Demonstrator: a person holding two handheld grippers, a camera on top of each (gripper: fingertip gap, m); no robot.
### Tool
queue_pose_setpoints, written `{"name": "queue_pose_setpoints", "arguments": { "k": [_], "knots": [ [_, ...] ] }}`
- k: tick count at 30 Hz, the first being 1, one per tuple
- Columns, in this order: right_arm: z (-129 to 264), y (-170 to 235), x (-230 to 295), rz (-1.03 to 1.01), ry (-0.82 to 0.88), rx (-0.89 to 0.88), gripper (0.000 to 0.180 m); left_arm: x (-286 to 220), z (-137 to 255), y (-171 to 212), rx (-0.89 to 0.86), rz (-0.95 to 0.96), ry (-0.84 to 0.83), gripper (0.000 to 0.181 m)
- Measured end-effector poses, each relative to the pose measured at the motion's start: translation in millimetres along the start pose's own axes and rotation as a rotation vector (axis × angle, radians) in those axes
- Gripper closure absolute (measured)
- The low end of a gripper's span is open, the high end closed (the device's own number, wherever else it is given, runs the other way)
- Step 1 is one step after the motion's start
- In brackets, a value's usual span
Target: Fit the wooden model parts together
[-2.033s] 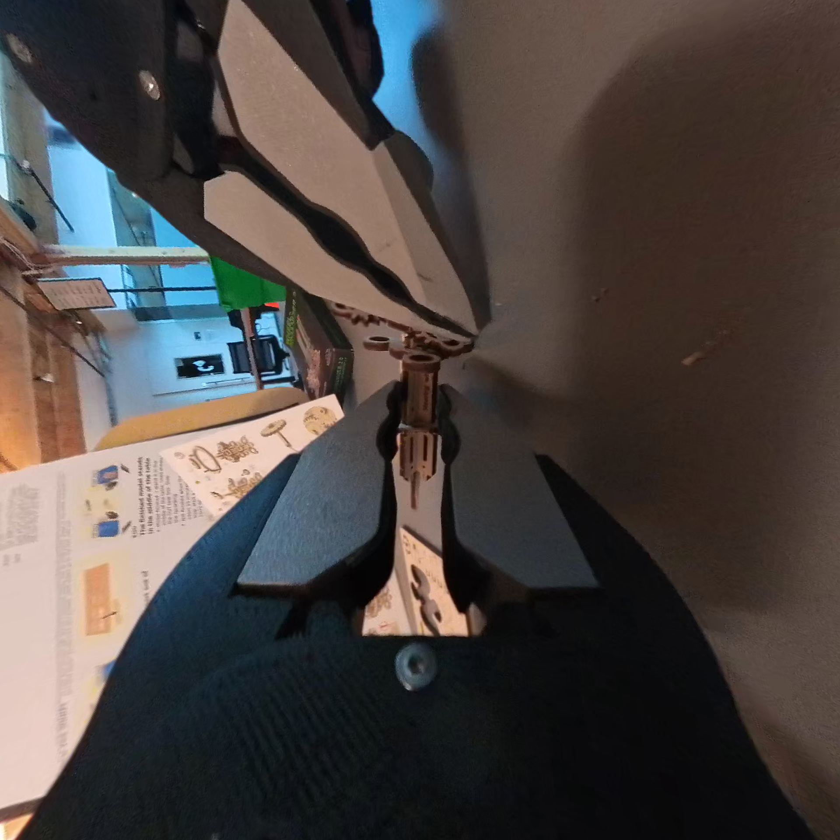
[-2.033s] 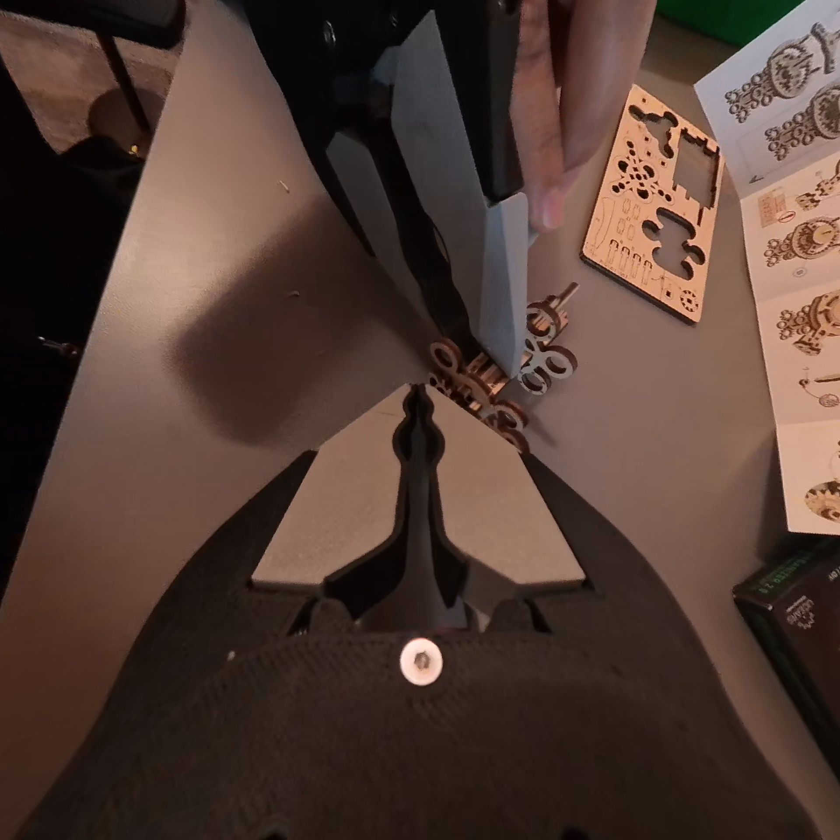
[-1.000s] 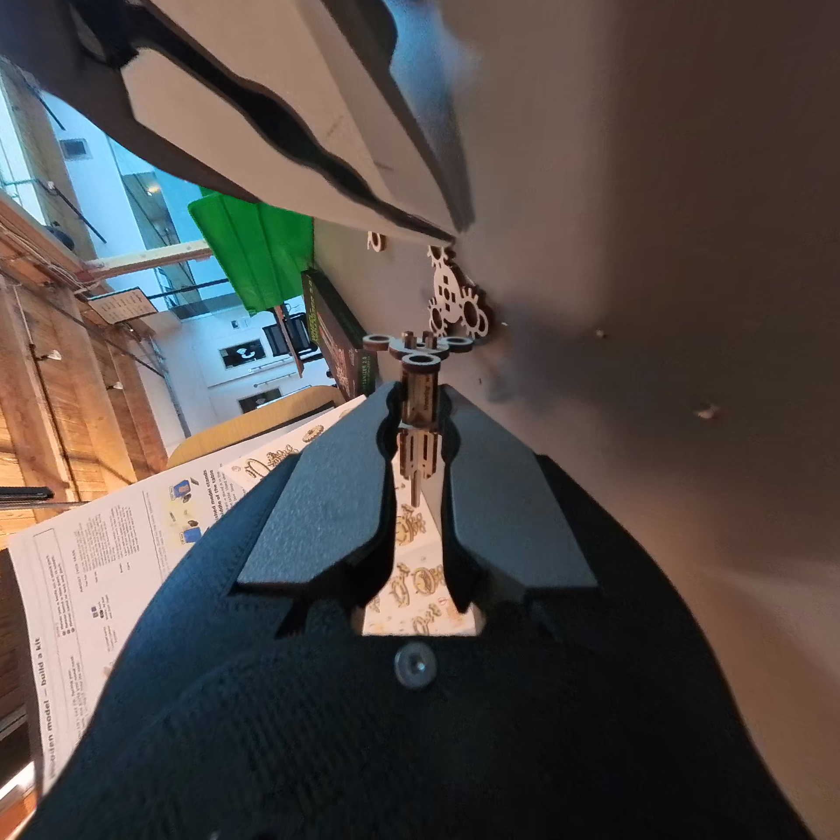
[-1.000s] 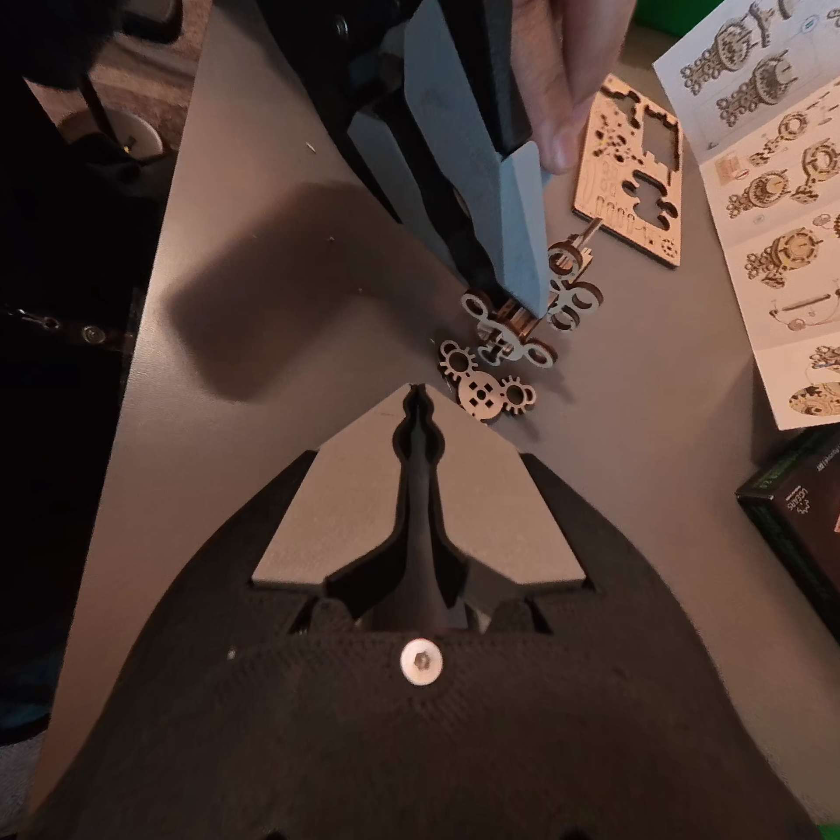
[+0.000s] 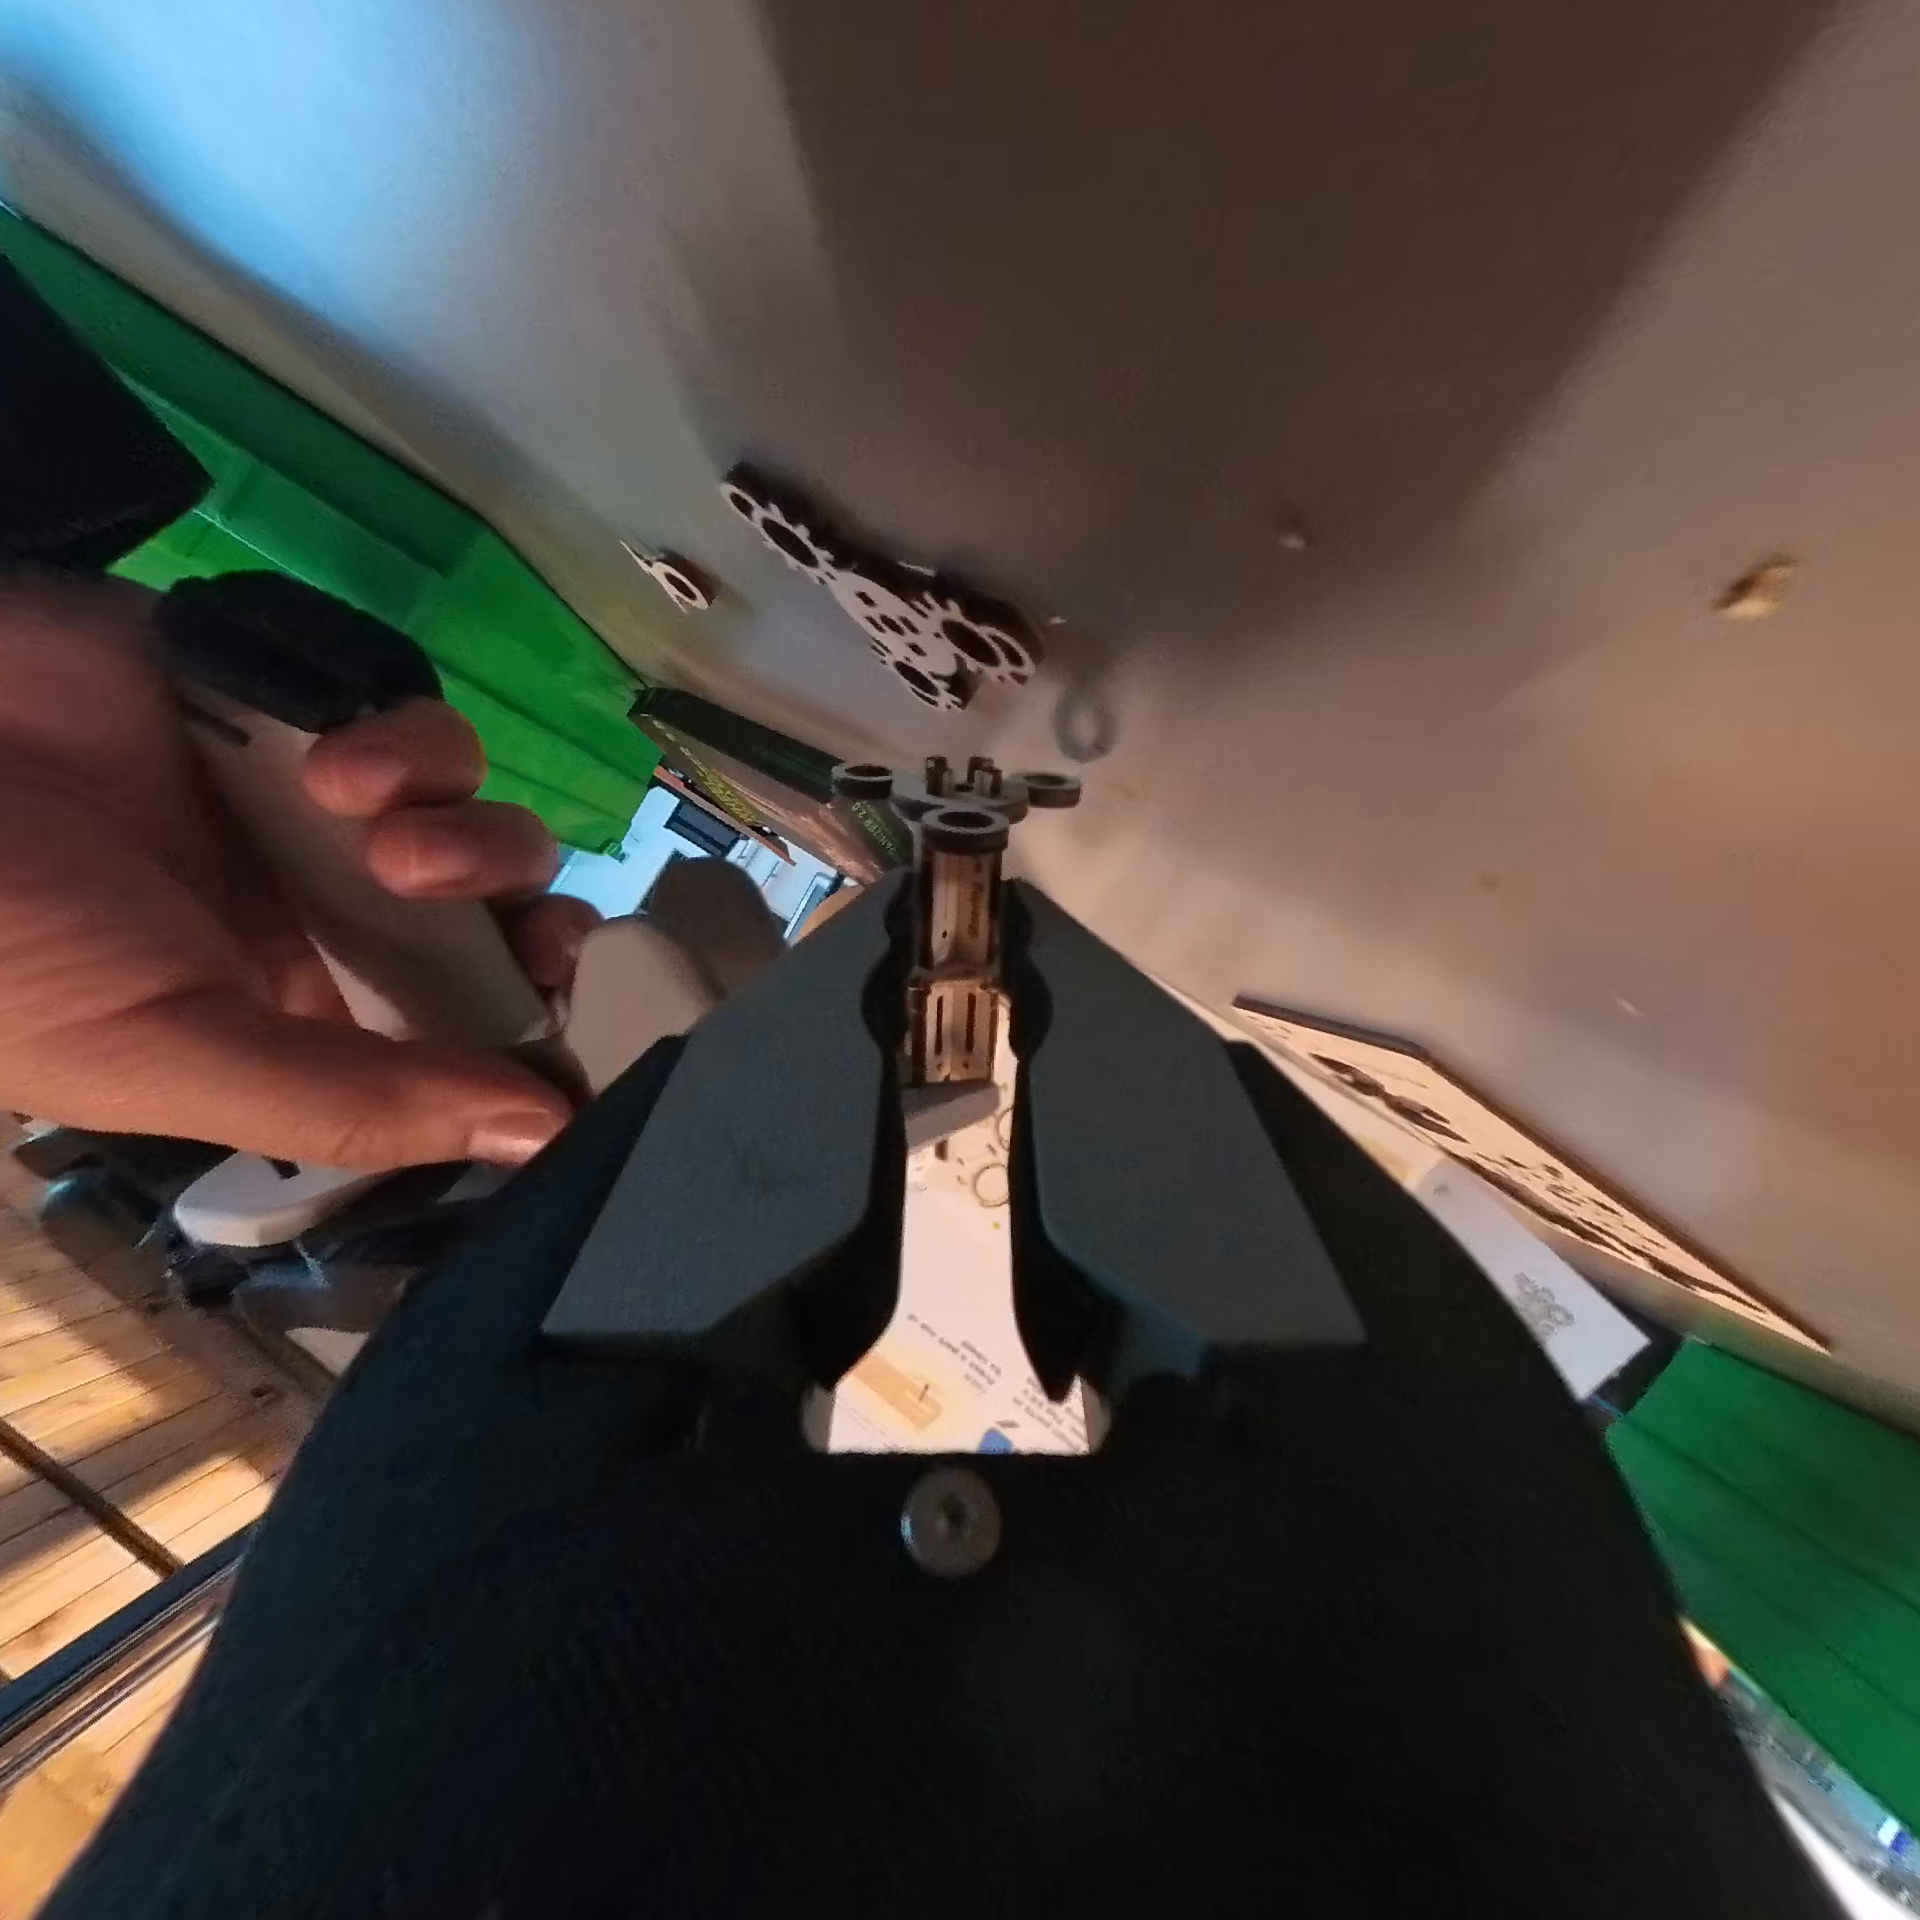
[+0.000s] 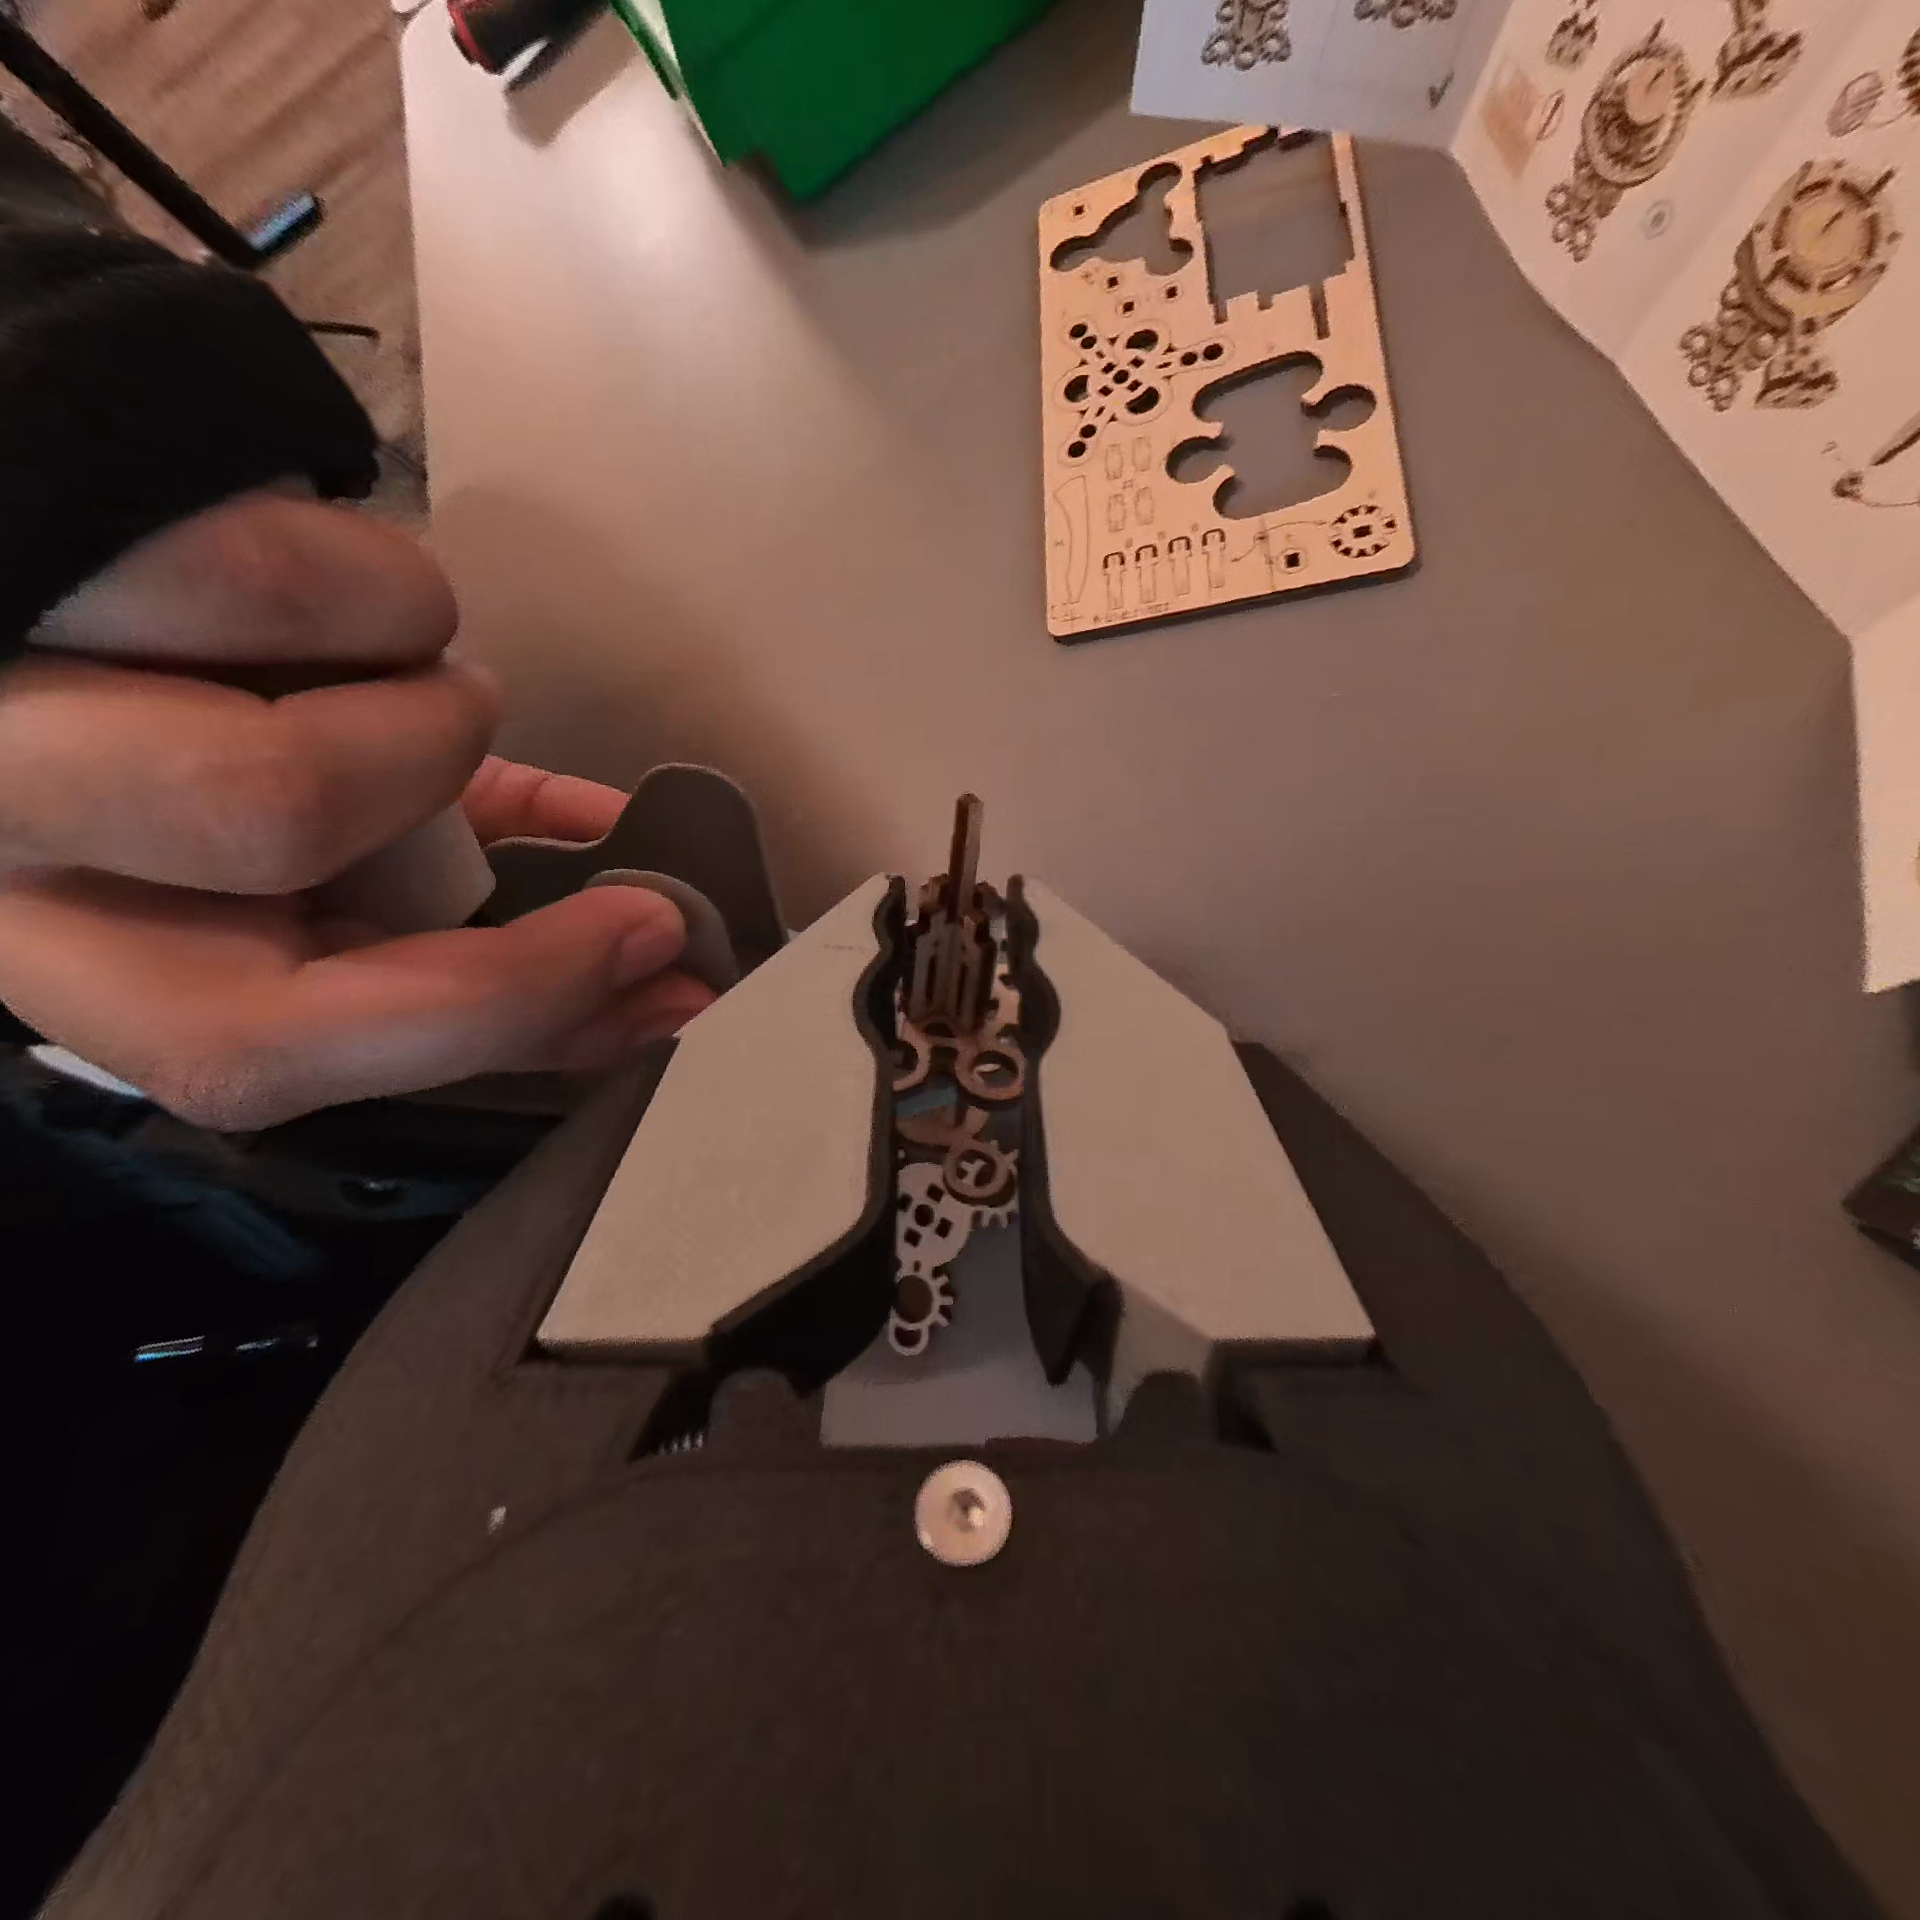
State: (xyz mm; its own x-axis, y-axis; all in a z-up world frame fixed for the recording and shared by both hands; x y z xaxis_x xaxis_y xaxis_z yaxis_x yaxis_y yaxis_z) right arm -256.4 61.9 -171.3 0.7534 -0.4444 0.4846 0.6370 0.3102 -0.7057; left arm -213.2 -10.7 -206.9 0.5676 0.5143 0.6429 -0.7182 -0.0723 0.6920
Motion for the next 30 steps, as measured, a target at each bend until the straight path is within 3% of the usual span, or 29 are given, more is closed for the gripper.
{"name": "queue_pose_setpoints", "arguments": {
  "k": [8,19,30],
  "knots": [
    [2,8,1,0.019,-0.004,-0.025,0.165,3,-2,-4,0.0,-0.018,0.013,0.169],
    [16,14,-1,-0.065,-0.052,-0.17,0.165,7,0,-2,0.059,0.058,-0.116,0.168],
    [22,22,-5,-0.2,-0.201,-0.266,0.165,14,5,-1,0.023,0.105,-0.156,0.169]
  ]
}}
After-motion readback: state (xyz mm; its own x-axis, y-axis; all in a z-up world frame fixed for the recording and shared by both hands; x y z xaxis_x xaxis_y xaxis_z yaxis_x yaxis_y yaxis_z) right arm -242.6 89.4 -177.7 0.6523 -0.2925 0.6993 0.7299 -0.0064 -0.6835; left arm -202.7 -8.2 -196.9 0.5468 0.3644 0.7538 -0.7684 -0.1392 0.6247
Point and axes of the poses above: each gripper's, where its closed fingertips meet, z back along the fingers, y out of its underside, x = y × z across the jaws, the point moved 7 cm from there along z, back along the fingers, and after that the axes turned 15 degrees about -y, right-handed, at the moved point
